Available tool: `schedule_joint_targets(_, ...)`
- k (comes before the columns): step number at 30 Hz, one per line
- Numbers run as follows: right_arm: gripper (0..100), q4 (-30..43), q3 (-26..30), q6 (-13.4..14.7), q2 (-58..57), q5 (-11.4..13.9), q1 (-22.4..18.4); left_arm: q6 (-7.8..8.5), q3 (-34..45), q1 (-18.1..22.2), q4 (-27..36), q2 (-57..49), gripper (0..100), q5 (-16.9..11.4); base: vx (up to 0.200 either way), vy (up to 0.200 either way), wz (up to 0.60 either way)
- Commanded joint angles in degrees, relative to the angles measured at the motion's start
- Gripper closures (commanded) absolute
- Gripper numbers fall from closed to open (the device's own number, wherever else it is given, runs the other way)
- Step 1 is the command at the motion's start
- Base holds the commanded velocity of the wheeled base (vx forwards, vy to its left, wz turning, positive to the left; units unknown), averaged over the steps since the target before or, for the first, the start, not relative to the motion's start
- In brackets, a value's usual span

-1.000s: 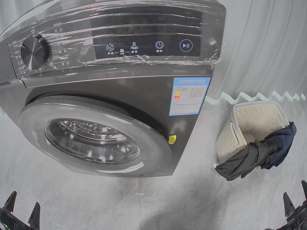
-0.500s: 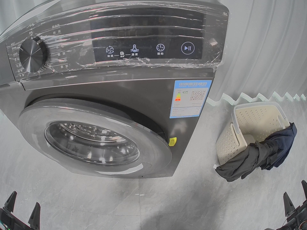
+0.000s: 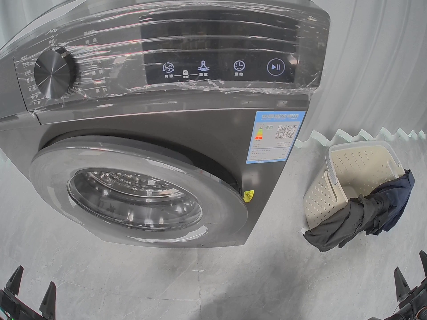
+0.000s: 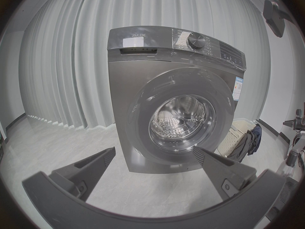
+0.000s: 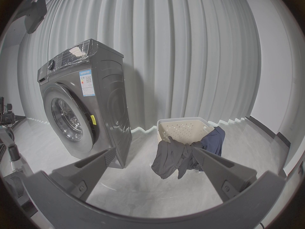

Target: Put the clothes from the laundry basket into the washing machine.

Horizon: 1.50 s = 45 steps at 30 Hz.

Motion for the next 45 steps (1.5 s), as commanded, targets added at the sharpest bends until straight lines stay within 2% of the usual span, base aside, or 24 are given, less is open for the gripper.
schedule_joint_targets(1, 0, 0.0, 1.0, 0.0, -0.9, 0.0, 0.0, 0.01, 0.8, 0.0, 0.0, -0.8, 0, 0.0, 0.0, 0.0, 0.6)
schedule_joint_targets(10, 0, 0.0, 1.0, 0.0, -0.9, 0.0, 0.2, 0.01, 0.8, 0.0, 0.0, -0.8, 0, 0.0, 0.0, 0.0, 0.13)
schedule_joint_targets(22, 0, 0.0, 1.0, 0.0, -0.9, 0.0, 0.2, 0.01, 0.8, 0.0, 0.0, -0.8, 0, 0.0, 0.0, 0.2, 0.0)
schedule_joint_targets(35, 0, 0.0, 0.9, 0.2, -0.9, 0.6, 0.2, -0.08, 0.8, 0.0, -0.1, -0.8, 0, 0.0, 0.0, 0.0, -0.09)
schedule_joint_targets(45, 0, 0.0, 1.0, 0.2, -0.9, 0.2, 0.2, -0.08, 0.8, 0.0, -0.1, -0.8, 0, 0.0, 0.0, 0.0, -0.06)
